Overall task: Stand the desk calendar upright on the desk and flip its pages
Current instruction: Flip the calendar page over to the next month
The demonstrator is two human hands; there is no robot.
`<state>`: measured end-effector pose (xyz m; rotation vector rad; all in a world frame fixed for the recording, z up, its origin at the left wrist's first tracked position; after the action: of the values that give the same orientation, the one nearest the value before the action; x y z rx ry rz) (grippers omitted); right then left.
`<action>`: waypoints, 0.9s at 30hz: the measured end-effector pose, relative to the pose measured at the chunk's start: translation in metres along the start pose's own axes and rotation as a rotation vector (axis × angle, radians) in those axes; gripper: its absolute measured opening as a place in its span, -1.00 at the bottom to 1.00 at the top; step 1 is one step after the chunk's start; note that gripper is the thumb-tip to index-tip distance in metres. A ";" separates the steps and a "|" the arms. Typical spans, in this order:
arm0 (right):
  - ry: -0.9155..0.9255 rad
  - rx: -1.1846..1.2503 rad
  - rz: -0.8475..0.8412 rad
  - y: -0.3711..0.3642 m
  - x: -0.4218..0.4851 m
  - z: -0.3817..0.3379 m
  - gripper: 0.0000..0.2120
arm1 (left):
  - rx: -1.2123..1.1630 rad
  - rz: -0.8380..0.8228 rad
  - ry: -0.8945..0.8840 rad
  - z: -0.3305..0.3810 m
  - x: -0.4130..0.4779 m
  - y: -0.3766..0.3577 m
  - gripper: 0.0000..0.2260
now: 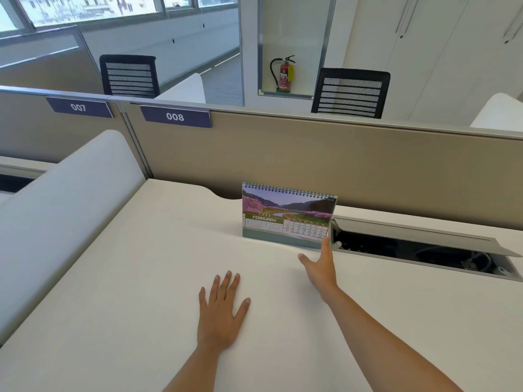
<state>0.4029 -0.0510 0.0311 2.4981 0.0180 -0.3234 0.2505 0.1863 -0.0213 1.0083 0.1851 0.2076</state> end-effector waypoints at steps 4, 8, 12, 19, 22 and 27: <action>0.002 0.011 0.003 -0.002 -0.004 0.001 -0.16 | -0.006 0.006 -0.003 -0.001 0.000 -0.001 -0.43; 0.043 -0.040 -0.015 -0.006 -0.009 -0.002 -0.23 | 0.006 0.008 -0.002 -0.002 0.001 -0.002 -0.43; 0.015 0.067 0.139 0.009 -0.013 -0.004 -0.34 | 0.003 0.012 -0.005 -0.002 0.001 -0.002 -0.42; 0.033 0.171 0.394 0.048 -0.020 -0.009 -0.65 | -0.008 0.038 -0.019 -0.002 0.001 -0.002 -0.43; 0.023 0.151 0.395 0.052 -0.022 -0.009 -0.73 | -0.005 0.040 -0.020 -0.003 0.002 -0.002 -0.43; 0.012 0.144 0.345 0.054 -0.028 -0.011 -0.77 | -0.004 0.035 -0.015 -0.004 0.003 -0.003 -0.43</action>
<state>0.3831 -0.0872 0.0774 2.5848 -0.4401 -0.1695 0.2527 0.1885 -0.0257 1.0098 0.1534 0.2324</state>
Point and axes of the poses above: each hand's wrist, its own x-axis towards the middle knuckle, its own y-axis out of the back of the hand, z = x × y, the point moved 8 cm from there along x, towards the middle knuckle, and after that the axes turned 12 degrees about -x, right-handed, at the moved point
